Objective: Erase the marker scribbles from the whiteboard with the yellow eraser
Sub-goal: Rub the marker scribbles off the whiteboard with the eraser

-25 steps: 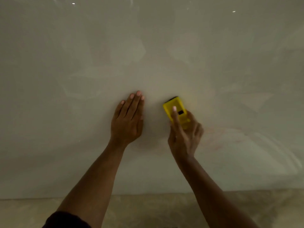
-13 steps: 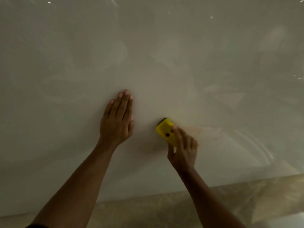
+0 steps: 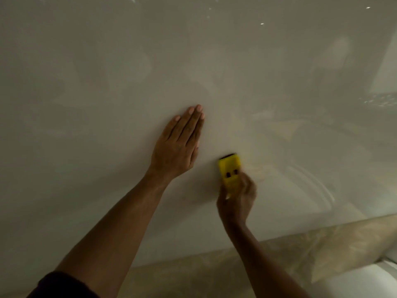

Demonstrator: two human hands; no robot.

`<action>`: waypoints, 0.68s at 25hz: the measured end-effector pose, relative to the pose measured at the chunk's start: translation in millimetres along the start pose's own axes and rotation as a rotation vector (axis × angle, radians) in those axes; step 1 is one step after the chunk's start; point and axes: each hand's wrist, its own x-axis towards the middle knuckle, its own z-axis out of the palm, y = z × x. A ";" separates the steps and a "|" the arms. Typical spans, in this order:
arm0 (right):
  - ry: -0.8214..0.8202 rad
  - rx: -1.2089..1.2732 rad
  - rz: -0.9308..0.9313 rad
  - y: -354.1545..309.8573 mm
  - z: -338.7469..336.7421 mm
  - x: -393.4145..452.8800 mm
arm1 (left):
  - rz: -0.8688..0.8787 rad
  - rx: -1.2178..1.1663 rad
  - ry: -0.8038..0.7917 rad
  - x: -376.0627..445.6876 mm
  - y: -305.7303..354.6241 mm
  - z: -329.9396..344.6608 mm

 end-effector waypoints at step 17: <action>0.035 0.012 0.387 60.5 -31.7 21.8 | 0.135 0.017 0.026 25.1 43.6 16.9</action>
